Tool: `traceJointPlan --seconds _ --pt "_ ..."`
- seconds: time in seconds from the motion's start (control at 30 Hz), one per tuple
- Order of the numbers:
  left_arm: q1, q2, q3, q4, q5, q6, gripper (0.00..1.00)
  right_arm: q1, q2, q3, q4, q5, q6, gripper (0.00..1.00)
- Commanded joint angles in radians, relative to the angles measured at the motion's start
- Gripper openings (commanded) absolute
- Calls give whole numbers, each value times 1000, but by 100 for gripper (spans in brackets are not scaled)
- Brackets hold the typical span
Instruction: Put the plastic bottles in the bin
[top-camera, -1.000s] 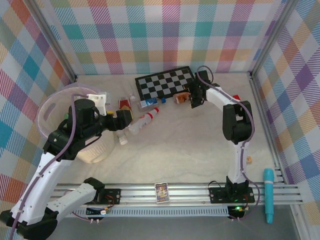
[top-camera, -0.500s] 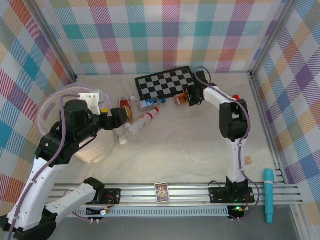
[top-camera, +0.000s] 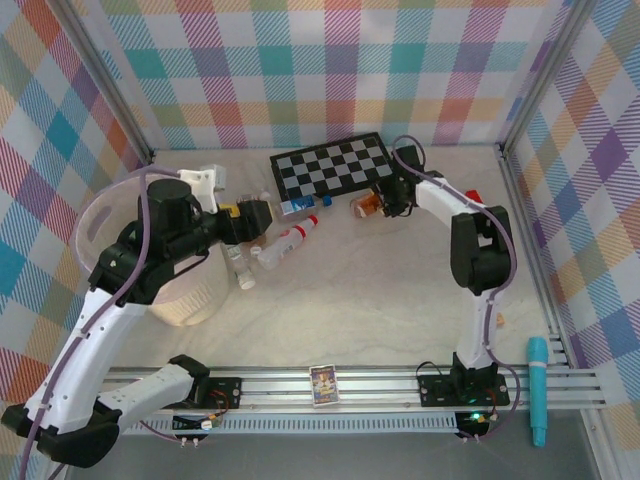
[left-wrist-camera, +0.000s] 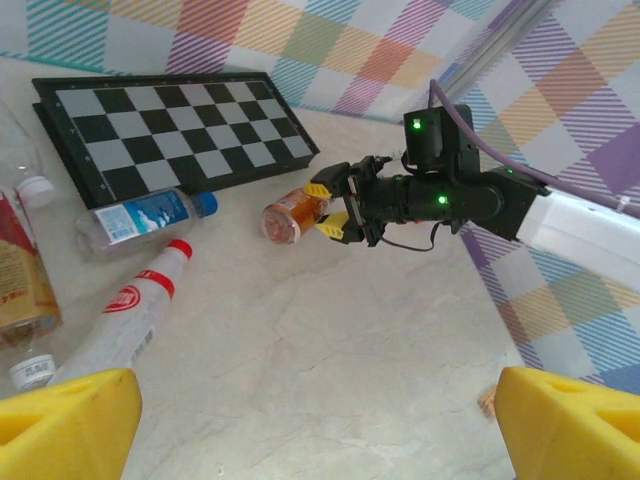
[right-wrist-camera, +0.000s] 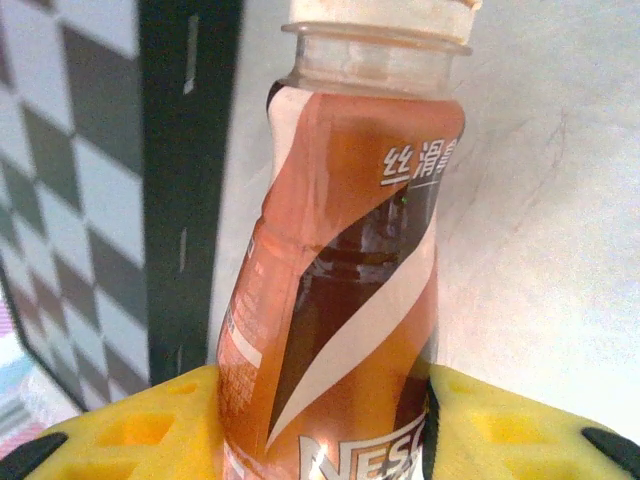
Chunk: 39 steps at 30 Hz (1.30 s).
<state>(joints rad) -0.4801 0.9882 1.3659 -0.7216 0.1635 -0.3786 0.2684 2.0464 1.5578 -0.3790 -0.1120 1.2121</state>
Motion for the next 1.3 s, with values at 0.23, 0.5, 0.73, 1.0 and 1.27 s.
traceJointPlan --seconds 0.23,0.5,0.73,1.0,1.27 --pt "-144 161 133 -4 -27 47 95 12 -263 -101 152 -404 -514 48" --pt "-178 281 169 48 -7 58 98 55 -372 -114 245 -743 -620 48" --pt "-178 341 187 89 25 63 100 76 -420 -127 291 -891 -598 49" --pt "-179 406 194 138 13 44 97 98 -459 -166 366 -960 -573 49" --pt "-179 449 187 199 69 -2 87 114 -490 -190 439 -956 -535 49"
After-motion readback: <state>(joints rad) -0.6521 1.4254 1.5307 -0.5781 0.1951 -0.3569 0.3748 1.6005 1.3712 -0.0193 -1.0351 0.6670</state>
